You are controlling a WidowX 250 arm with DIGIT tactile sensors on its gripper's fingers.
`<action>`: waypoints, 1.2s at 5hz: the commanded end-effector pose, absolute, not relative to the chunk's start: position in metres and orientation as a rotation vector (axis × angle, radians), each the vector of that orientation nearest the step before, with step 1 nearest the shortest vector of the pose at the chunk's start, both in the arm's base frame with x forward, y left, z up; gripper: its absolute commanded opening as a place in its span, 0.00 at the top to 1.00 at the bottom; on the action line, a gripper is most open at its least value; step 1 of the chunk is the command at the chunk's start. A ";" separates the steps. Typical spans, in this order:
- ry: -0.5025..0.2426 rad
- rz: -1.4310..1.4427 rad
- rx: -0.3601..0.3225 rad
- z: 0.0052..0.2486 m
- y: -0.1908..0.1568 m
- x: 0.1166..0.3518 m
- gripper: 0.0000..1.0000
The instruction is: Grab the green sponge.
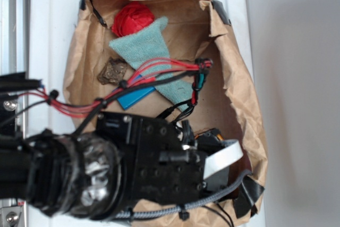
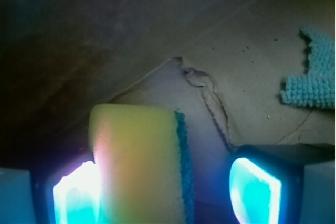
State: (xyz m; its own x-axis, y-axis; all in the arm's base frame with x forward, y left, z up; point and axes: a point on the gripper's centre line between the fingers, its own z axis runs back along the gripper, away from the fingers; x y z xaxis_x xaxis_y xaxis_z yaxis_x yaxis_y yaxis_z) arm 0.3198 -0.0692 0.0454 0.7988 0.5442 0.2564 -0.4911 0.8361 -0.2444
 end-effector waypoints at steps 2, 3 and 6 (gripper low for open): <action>-0.364 0.553 -0.178 0.060 -0.070 0.316 1.00; -0.372 0.568 -0.148 0.067 -0.058 0.316 1.00; -0.393 0.600 0.050 0.102 0.032 0.345 1.00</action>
